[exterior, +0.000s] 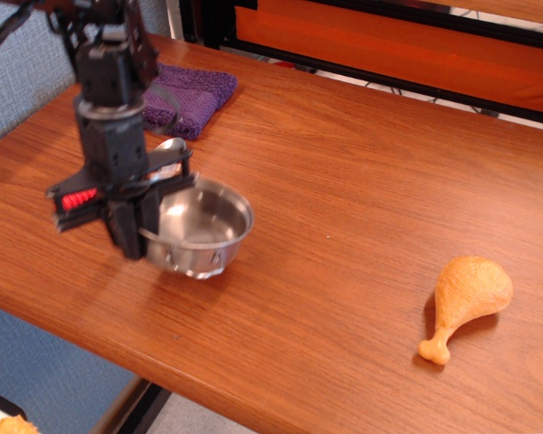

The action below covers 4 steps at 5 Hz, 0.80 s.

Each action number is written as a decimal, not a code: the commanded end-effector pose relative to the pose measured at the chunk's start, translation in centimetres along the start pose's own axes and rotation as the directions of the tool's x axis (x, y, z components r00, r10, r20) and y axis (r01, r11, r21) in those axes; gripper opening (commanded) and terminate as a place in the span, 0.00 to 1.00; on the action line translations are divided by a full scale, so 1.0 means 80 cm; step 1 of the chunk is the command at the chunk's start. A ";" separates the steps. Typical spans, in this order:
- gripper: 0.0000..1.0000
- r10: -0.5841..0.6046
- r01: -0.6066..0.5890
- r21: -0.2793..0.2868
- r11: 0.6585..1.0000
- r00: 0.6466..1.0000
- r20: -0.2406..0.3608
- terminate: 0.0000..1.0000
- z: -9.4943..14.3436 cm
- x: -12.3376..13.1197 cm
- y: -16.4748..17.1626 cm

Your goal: Place the pan on the front edge of the table

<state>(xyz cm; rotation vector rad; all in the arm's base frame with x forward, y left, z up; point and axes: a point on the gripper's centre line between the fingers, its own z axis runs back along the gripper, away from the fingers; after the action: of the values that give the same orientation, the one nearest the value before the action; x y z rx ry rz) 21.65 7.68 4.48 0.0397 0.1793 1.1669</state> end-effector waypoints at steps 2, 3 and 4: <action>0.00 0.264 -0.263 -0.039 0.964 0.964 0.017 0.00 -0.005 -0.007 0.035; 0.00 0.291 -0.291 0.014 0.957 0.957 0.010 0.00 -0.013 -0.005 0.037; 0.00 0.311 -0.314 0.062 0.948 0.949 0.042 0.00 -0.023 -0.001 0.033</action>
<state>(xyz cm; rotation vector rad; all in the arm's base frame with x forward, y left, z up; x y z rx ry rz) 18.86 8.80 2.86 0.1522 0.1982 1.4639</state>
